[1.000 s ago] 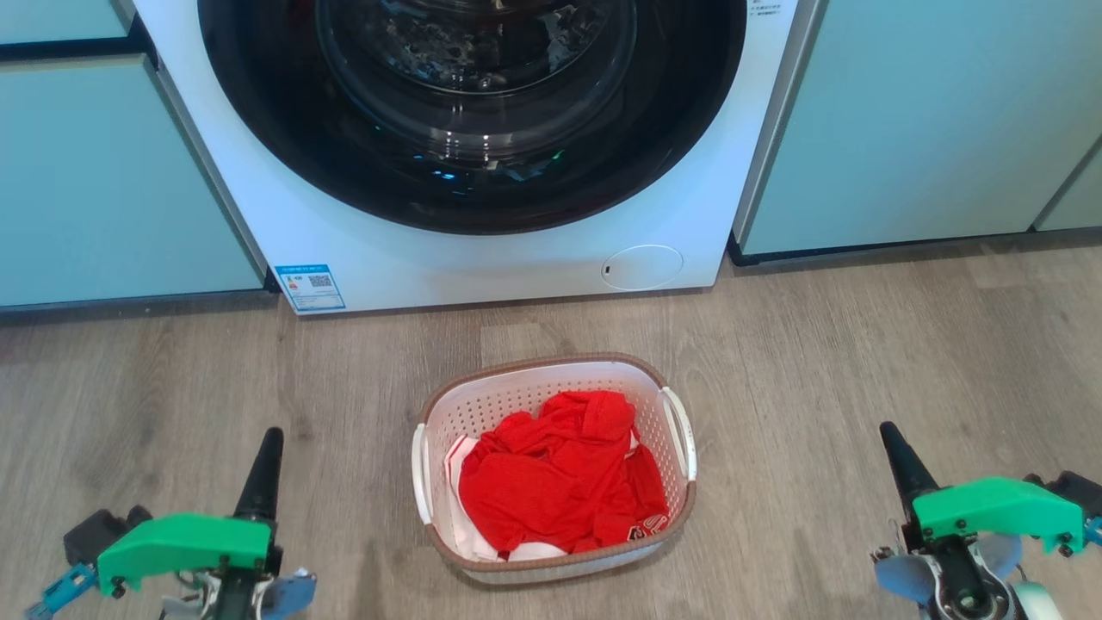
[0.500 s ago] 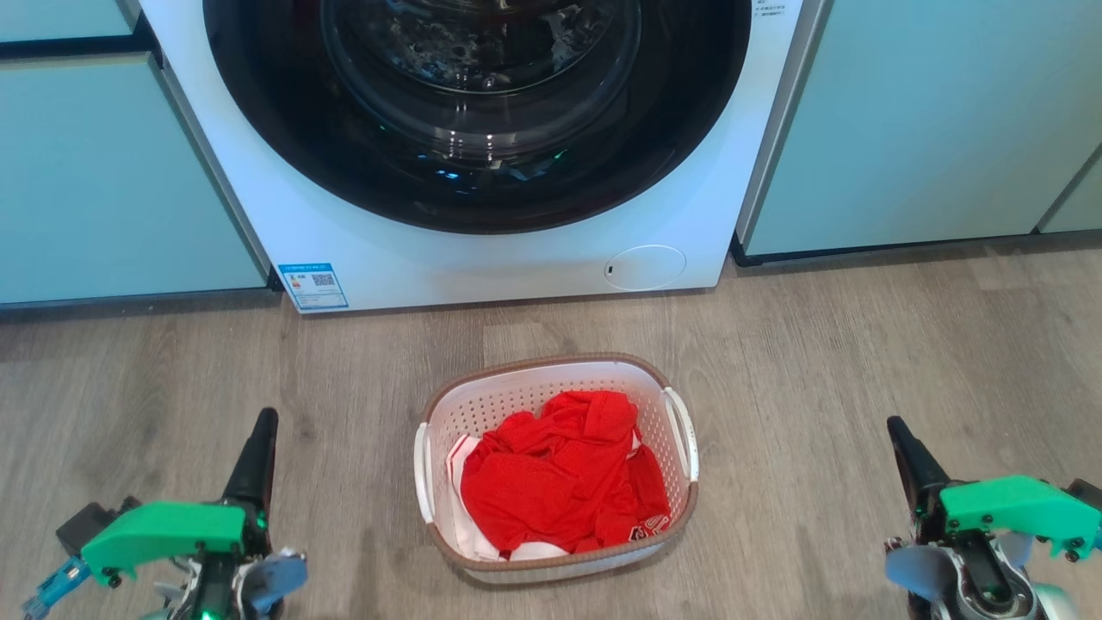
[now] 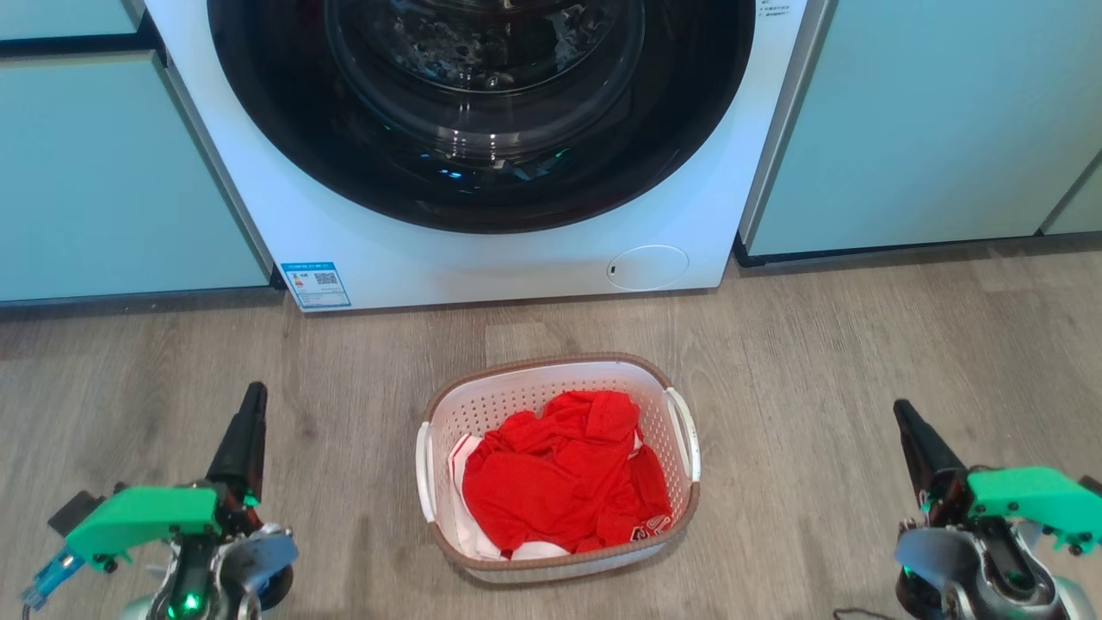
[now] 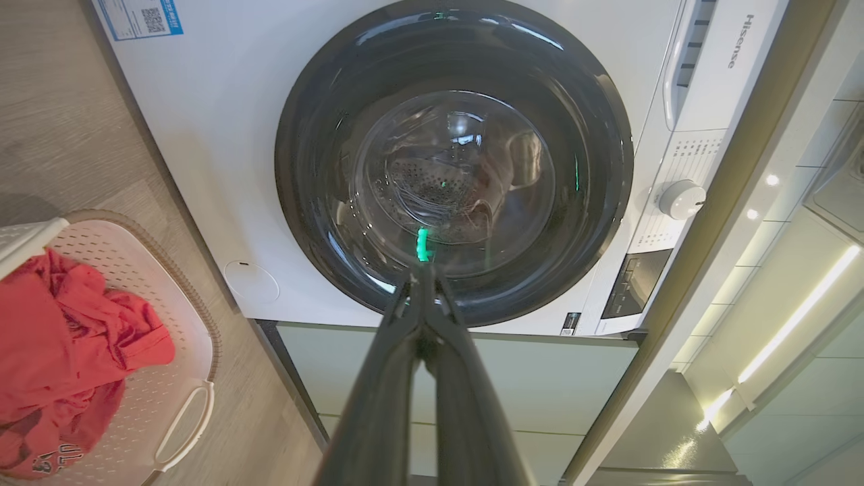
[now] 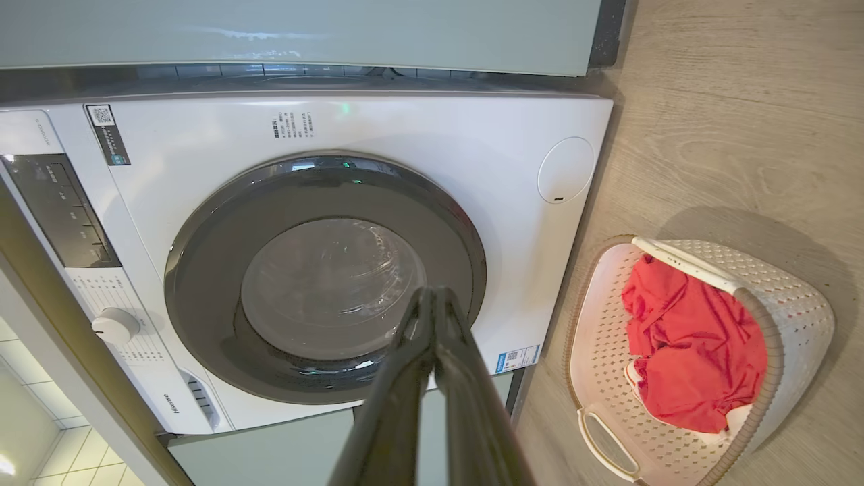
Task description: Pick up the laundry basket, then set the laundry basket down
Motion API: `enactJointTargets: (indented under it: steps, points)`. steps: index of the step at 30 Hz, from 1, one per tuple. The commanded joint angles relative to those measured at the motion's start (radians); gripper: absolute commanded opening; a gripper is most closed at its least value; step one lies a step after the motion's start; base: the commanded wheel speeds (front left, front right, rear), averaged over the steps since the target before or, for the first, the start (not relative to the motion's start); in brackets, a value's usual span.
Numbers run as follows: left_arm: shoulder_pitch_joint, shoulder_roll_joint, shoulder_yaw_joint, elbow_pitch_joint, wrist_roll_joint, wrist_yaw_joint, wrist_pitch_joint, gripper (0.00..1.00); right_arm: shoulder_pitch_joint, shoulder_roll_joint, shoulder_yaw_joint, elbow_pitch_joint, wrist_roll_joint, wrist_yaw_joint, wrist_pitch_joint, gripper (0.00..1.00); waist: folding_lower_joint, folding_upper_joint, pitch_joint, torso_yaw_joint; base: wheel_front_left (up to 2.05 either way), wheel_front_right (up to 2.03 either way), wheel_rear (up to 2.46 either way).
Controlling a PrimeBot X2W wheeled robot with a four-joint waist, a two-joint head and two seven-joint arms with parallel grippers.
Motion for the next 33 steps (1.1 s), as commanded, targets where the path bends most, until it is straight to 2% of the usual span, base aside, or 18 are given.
enactJointTargets:
  steps: [1,33]
  points:
    - [-0.056,0.015,0.039,-0.03,-0.006,-0.007,0.005,0.0,-0.052,-0.012,0.015,-0.042,0.008,-0.002,0.006,0.0,0.0,0.0,0.0,0.0,0.0,0.0,0.0]
    - [-0.056,0.008,0.049,-0.03,0.002,-0.007,0.013,0.0,-0.052,-0.005,0.005,-0.042,0.0,-0.002,0.014,0.0,0.0,0.0,0.0,0.0,0.0,0.0,0.0]
